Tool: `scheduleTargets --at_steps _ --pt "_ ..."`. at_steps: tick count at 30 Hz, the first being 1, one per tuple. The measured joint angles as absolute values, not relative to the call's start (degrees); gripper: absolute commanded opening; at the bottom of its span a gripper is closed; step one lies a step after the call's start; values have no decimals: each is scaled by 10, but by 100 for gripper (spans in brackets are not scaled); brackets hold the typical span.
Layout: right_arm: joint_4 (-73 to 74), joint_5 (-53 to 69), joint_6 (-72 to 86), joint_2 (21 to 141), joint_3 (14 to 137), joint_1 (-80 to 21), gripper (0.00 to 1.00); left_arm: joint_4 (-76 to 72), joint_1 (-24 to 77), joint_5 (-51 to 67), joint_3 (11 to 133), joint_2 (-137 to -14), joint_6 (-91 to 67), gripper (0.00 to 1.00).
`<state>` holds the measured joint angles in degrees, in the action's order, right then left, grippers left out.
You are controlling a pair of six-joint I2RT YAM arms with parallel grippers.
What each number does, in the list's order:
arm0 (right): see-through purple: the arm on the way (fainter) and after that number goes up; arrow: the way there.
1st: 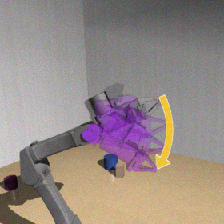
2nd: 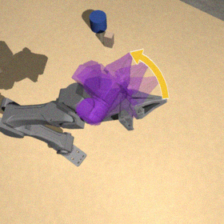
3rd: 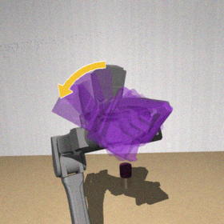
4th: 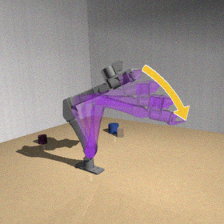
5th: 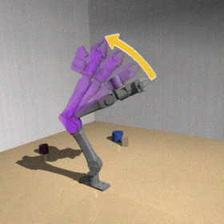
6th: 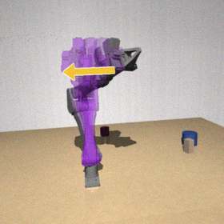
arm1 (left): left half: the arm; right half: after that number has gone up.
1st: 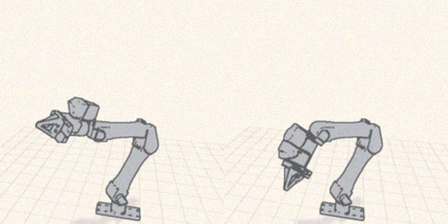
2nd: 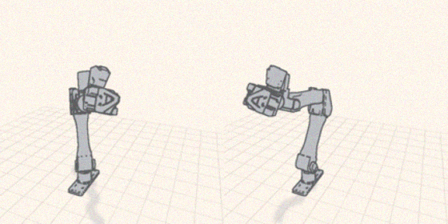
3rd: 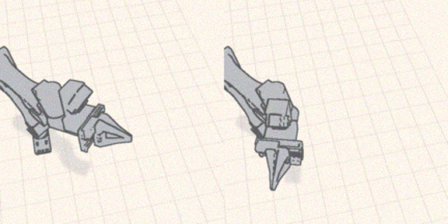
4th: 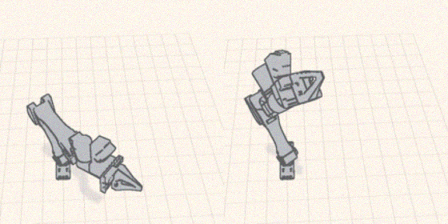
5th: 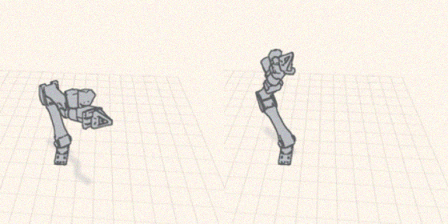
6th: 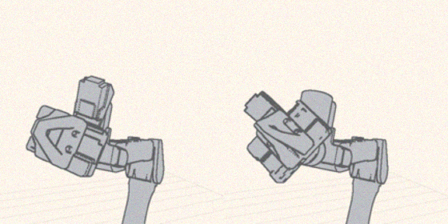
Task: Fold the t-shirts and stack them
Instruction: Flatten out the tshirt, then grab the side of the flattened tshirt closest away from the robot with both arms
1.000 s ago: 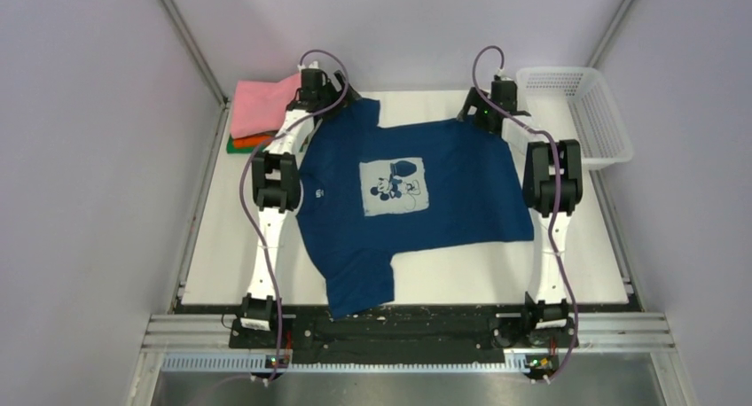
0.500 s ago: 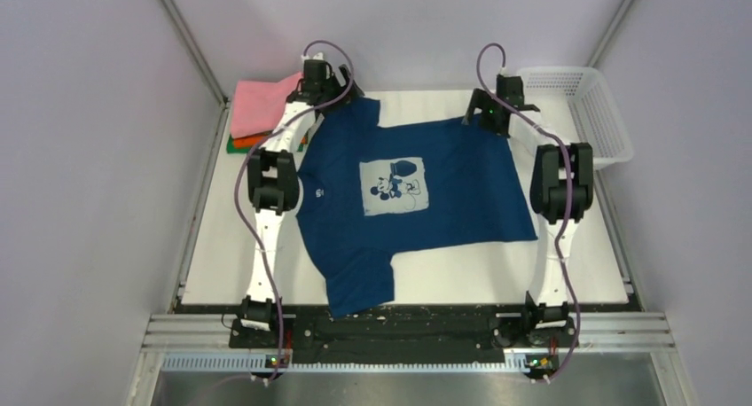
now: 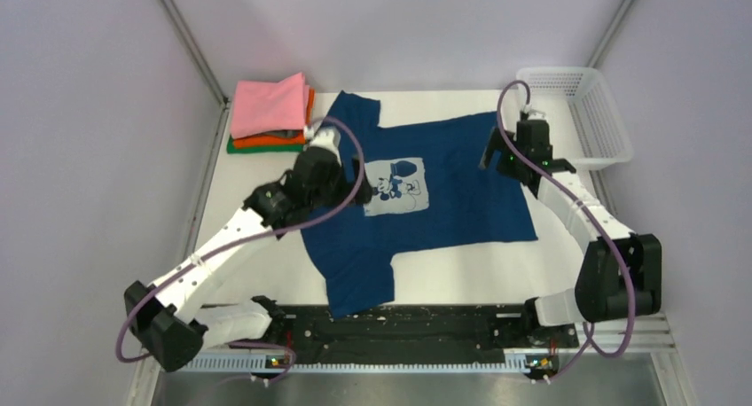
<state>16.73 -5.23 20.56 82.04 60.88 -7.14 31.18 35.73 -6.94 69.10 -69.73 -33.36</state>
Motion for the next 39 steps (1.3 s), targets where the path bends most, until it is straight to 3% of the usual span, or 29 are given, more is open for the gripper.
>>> scheduleTargets --at_steps 7,14,25,36,38,39 --pt "224 -71 223 755 504 -100 99 459 547 -67 472 -607 -472 82" --pt "236 -93 251 697 430 -103 99 523 730 -53 392 -579 -648 71" --pt "257 -112 269 652 386 -104 99 506 744 -102 338 -651 -742 55" --pt "255 -142 286 621 371 -104 99 496 742 -175 362 -755 -779 40" --pt "256 -147 288 620 370 -104 99 492 739 -177 363 -774 -780 29" --pt "257 -149 289 620 370 -104 99 491 738 -176 363 -777 -781 12"
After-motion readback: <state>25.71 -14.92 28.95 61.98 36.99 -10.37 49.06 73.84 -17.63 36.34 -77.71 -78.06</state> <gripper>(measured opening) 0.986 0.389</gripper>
